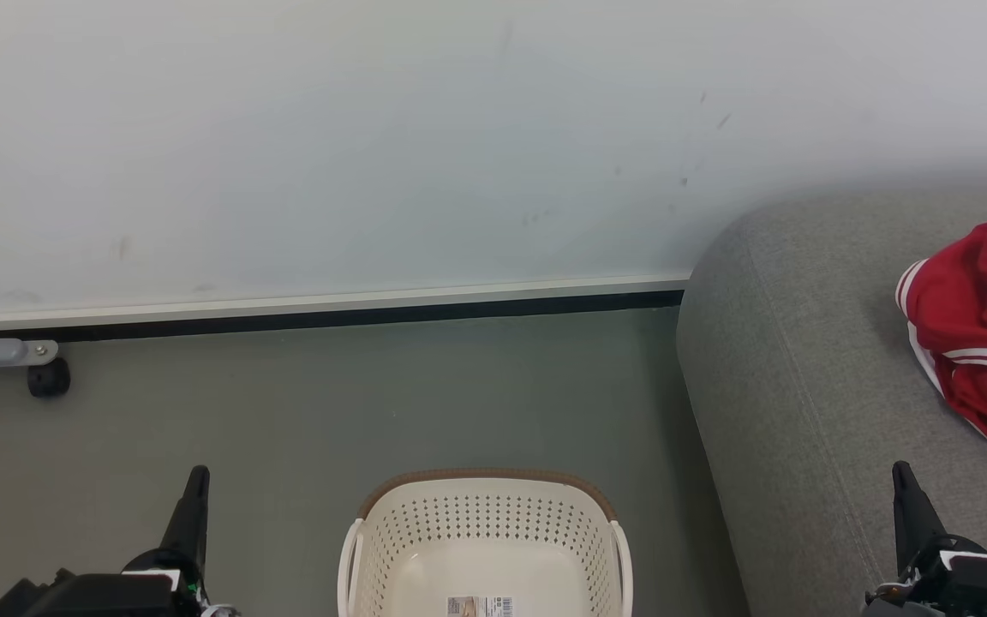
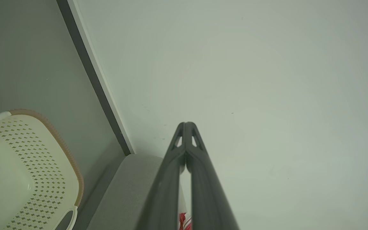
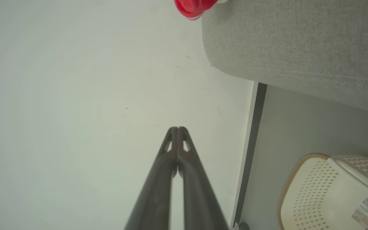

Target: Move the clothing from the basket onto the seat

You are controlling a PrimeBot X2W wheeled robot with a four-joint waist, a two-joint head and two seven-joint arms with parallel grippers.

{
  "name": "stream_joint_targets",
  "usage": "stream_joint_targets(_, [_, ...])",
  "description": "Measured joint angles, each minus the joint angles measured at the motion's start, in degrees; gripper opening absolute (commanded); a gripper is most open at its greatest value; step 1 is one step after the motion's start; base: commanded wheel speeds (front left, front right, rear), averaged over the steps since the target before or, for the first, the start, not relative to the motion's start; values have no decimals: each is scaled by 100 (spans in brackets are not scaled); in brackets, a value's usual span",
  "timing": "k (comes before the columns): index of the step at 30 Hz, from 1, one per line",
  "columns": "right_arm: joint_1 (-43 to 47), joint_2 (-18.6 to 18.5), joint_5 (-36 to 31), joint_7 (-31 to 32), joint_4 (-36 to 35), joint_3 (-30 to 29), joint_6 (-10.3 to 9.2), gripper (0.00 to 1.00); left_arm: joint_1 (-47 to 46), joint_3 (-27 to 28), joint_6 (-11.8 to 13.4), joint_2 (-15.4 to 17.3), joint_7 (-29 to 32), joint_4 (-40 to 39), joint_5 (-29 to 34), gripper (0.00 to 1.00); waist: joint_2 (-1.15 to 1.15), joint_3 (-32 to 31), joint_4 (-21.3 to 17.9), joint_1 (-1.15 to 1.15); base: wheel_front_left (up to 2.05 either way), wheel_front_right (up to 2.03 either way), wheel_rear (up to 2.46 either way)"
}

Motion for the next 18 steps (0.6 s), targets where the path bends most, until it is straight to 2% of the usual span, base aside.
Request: stream_joint_targets(18, [-4,4,0,0,0,-1,1,0,0,1,0,-5,0,5,-3,0,0,0,0,0,0,0,0])
